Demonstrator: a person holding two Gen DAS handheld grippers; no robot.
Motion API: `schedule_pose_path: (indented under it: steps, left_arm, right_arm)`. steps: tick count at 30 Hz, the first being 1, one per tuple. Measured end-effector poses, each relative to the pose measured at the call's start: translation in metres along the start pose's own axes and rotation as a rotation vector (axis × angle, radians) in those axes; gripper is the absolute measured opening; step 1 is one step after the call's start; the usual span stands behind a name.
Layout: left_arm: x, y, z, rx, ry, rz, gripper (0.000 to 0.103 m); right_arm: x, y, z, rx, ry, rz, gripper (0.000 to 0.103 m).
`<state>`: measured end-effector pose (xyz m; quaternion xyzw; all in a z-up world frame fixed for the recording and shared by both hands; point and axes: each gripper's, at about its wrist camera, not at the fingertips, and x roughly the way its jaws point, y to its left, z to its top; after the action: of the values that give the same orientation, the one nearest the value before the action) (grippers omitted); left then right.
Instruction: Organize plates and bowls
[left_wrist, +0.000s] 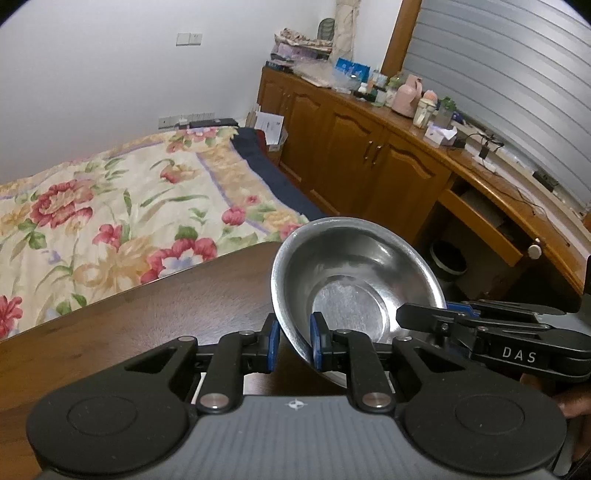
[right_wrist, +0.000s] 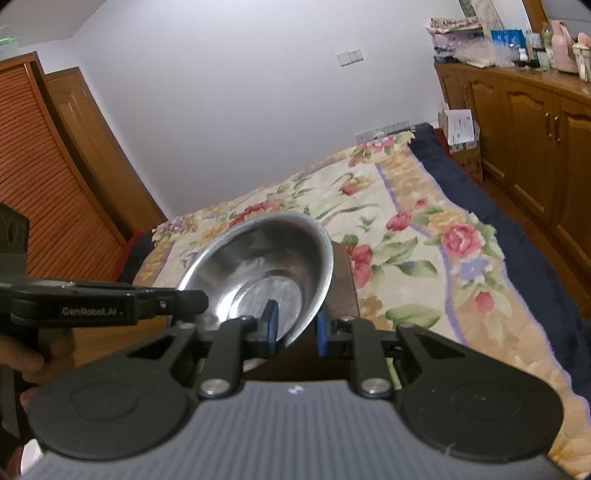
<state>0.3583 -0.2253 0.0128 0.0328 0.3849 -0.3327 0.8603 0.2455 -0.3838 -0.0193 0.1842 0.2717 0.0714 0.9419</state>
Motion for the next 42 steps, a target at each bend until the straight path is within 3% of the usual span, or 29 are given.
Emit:
schedule_pose_path:
  steps: [26, 42]
  left_arm:
    - [-0.115, -0.022, -0.021, 0.038, -0.137, -0.003, 0.019]
    - [-0.153, -0.014, -0.086, -0.015, -0.161, 0.028, 0.021]
  right_arm:
    - [-0.065, 0.056, -0.001, -0.084, -0.089, 0.006, 0.023]
    - [-0.076, 0.086, -0.037, -0.155, -0.047, 0.055, 0.023]
